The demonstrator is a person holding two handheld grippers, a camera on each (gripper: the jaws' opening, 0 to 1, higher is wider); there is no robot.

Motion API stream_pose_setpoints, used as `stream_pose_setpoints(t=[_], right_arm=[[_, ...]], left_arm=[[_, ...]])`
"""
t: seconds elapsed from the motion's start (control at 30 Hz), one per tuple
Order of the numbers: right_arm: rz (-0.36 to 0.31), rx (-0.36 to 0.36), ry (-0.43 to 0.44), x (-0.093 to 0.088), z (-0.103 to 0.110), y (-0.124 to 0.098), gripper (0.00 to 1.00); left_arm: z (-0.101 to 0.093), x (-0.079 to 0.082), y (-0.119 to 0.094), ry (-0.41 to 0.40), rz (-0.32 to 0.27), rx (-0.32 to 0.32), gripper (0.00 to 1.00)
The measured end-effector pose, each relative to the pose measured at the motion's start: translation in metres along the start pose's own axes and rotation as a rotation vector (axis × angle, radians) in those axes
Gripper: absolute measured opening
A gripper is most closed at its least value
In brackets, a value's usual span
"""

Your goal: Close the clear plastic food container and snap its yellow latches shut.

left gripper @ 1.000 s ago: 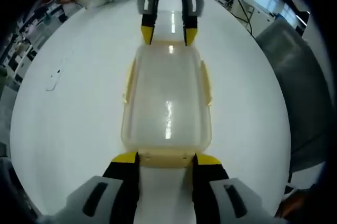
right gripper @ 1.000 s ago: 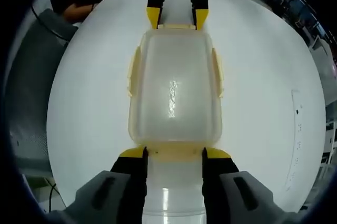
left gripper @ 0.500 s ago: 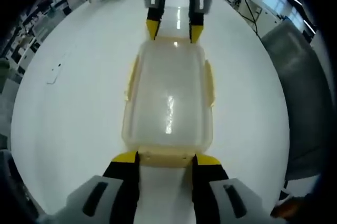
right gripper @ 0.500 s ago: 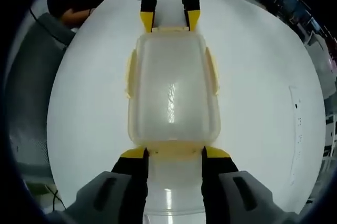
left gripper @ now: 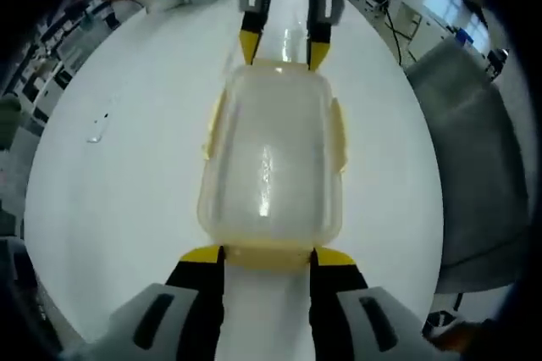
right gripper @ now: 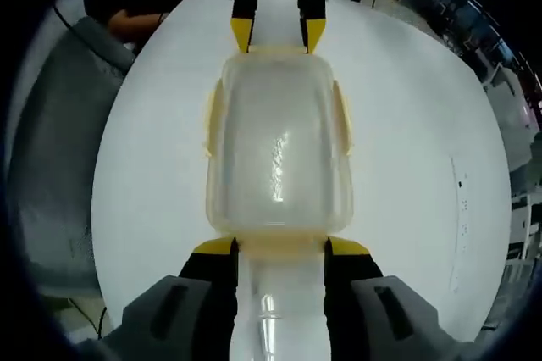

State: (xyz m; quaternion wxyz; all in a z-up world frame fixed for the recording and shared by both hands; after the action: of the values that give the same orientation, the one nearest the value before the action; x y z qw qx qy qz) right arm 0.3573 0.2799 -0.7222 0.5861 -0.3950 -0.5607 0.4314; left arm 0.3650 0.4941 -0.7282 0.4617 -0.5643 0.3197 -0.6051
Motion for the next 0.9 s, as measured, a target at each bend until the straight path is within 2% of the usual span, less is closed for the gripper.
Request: stream_pose_setpoints(t=[0.17,0.33,0.4,0.57,0.73,0.9], right_arm=[[0.019,-0.052,-0.042,-0.001,0.007,-0.026,0.36],[0.009,-0.078,-0.049,-0.015,0.017,-0.055,0.36],[0.023,-0.099,-0.057,-0.026,0.02,-0.066,0.36],[0.021,-0.094,-0.049,-0.063,0.023,-0.087,0.36],[0.015,-0.101,-0.037,-0.103,0.017,-0.099,0.36],[0.01,-0.103,-0.032,-0.131,0.017,-0.105,0.36]], left_arm=[[-0.005,0.019,-0.024,-0.01,-0.032,0.024,0.33],[-0.014,0.051,-0.044,0.035,-0.05,0.072,0.33],[-0.016,0.067,-0.046,0.022,-0.069,0.077,0.33],[-0.019,0.107,-0.035,0.013,-0.086,0.068,0.33],[-0.02,0.148,-0.02,0.024,-0.067,0.07,0.33],[-0.022,0.174,-0.005,0.033,-0.06,0.071,0.33]])
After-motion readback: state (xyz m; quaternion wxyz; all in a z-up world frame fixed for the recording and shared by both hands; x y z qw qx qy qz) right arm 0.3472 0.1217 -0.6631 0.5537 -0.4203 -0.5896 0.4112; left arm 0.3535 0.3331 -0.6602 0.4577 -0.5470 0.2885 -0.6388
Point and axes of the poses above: the point that each gripper's makers call its tool centre point, and the gripper's own axes: y roughly forward along the fingers, z roughly to its left, x roughly out of its top, the point moved 7 cm from there along -y, roughly backward along the fingers, and after that the axes turned 8 degrees about x, right-handed, at the moved point
